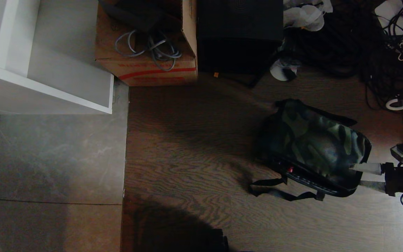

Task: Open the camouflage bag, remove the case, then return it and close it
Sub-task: Open the top of the storage box

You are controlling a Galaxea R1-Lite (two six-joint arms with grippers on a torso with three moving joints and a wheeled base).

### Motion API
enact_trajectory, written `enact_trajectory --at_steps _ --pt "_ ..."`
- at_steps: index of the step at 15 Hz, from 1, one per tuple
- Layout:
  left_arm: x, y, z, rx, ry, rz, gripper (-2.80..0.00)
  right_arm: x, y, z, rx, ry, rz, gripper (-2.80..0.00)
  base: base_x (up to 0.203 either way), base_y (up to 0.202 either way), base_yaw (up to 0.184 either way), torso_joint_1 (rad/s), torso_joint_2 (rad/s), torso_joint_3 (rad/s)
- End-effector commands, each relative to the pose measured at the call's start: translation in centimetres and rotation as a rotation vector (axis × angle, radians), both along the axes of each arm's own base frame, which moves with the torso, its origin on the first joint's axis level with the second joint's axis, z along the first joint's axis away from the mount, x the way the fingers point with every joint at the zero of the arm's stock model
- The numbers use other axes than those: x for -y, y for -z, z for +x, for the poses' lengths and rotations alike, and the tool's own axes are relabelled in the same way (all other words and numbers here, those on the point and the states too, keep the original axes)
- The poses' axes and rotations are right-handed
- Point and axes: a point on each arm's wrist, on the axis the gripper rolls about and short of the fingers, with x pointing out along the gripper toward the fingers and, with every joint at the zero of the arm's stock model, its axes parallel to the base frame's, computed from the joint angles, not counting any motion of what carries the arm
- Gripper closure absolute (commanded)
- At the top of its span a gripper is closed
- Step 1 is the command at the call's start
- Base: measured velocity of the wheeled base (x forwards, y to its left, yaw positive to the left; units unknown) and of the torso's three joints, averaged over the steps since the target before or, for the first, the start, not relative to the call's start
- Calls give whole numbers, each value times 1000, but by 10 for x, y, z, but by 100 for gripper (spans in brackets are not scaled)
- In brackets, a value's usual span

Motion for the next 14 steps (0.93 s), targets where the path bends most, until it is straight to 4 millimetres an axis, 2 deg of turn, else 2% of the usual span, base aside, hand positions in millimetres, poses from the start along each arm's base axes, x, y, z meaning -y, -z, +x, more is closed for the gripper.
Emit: enact_trajectory --at_steps 1,7,14 --pt "0 0 0 -2 0 0 0 -1 -11 1 24 0 -5 -280 0 0 0 0 0 0" --pt "0 0 0 0 0 0 0 0 -24 2 19 29 15 -280 0 0 0 0 0 0" --pt "0 0 0 -2 0 0 0 -1 -28 5 -11 56 60 -280 0 0 0 0 0 0"
